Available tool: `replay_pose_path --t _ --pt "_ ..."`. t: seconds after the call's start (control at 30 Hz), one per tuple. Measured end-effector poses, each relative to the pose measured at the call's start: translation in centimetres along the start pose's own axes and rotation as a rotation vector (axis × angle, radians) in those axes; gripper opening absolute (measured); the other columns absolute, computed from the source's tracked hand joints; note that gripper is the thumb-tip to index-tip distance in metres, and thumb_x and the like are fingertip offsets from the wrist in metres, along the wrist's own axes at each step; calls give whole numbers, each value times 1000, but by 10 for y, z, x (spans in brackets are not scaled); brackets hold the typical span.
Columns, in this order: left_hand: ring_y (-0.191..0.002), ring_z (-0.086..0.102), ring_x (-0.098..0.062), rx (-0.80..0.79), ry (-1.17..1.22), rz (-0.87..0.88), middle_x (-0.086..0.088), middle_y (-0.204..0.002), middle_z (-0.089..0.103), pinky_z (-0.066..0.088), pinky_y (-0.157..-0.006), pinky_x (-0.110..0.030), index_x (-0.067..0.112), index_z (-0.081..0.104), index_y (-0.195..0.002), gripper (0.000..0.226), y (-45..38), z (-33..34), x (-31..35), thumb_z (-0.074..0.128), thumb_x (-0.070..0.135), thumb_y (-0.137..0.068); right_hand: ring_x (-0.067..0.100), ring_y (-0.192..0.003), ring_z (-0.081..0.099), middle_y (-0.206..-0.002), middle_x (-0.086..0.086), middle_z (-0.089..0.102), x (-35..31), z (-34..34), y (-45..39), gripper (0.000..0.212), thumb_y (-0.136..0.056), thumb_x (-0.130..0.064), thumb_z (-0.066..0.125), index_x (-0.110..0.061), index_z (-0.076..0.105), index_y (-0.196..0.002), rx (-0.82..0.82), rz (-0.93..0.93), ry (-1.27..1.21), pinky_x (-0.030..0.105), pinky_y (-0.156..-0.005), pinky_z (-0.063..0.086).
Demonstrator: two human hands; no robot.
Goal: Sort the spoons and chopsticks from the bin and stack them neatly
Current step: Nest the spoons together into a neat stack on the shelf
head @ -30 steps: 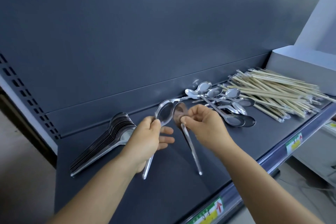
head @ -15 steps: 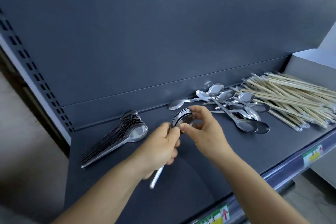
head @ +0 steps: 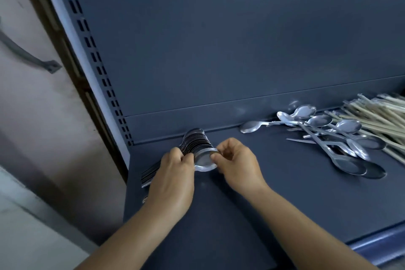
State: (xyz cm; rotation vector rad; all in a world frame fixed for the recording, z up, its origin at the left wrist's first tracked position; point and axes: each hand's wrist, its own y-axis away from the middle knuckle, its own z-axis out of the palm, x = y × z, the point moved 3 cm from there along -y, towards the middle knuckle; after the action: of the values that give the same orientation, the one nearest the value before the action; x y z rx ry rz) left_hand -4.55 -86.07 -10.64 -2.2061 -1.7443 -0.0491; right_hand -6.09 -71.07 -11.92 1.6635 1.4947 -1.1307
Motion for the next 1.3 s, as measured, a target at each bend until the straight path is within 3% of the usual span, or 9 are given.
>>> replay_pose_path --t 0.17,0.3,0.43,0.6,0.7,0.83,0.97,1.1,1.3 --pt "-104 38 -16 37 -84 56 5 -110 44 31 -89 -23 23 45 -115 19 -1 9 -4 45 17 -97 9 -65 57 -71 -8 61 4 6 -4 18 -84 -21 64 -25 49 -74 -7 41 121 13 -55 40" --pt "-73 54 -22 104 -121 112 -4 -79 57 47 -66 -29 12 62 -82 31 0 4 0 82 3 -60 4 -75 55 -82 -11 58 1 7 -5 17 -84 -26 65 -24 49 -89 6 26 239 14 -62 40" --pt "-58 54 -23 135 -136 117 -5 -65 56 46 -50 -28 10 63 -68 44 0 0 2 81 -10 -34 12 -87 57 -93 -5 60 -4 7 -4 19 -85 -30 64 -23 48 -93 -11 10 316 23 -74 45" --pt "-67 56 -27 131 -138 96 -9 -75 58 49 -60 -34 6 66 -84 38 -1 4 -1 78 -10 -52 9 -86 54 -100 -6 56 -5 -2 -5 23 -85 -41 62 -24 50 -96 29 -31 311 20 -73 38" --pt "-82 54 -26 77 -133 75 -7 -91 58 46 -73 -33 8 63 -107 36 -2 3 1 71 -1 -73 17 -109 49 -120 0 52 0 -18 -18 32 -91 -37 54 -18 52 -117 106 -62 387 27 -88 40" --pt "-78 56 -26 74 -65 129 -6 -88 61 51 -70 -34 8 66 -106 39 -2 -7 16 79 7 -70 27 -137 21 -150 4 27 13 -38 -50 58 -93 -33 49 -18 28 -144 63 -51 691 36 -110 22" --pt "-87 61 -27 83 49 278 -5 -96 64 54 -77 -35 6 64 -109 36 -6 -10 44 75 6 -75 24 -146 -5 -159 3 -1 33 -49 -75 64 -96 -34 39 -25 5 -150 -107 36 906 41 -116 5" --pt "-121 46 -20 17 111 363 0 -130 49 38 -101 -29 12 40 -139 45 -11 3 72 51 15 -95 21 -143 13 -153 -1 21 35 -60 -65 61 -94 -26 42 -22 18 -149 -164 -144 906 37 -113 18" --pt "-136 25 -14 -76 133 311 4 -150 24 22 -108 -24 17 10 -150 57 -23 30 94 38 24 -101 19 -113 47 -123 -4 44 35 -91 -13 41 -90 -13 47 -26 48 -129 -202 -342 774 28 -79 44"
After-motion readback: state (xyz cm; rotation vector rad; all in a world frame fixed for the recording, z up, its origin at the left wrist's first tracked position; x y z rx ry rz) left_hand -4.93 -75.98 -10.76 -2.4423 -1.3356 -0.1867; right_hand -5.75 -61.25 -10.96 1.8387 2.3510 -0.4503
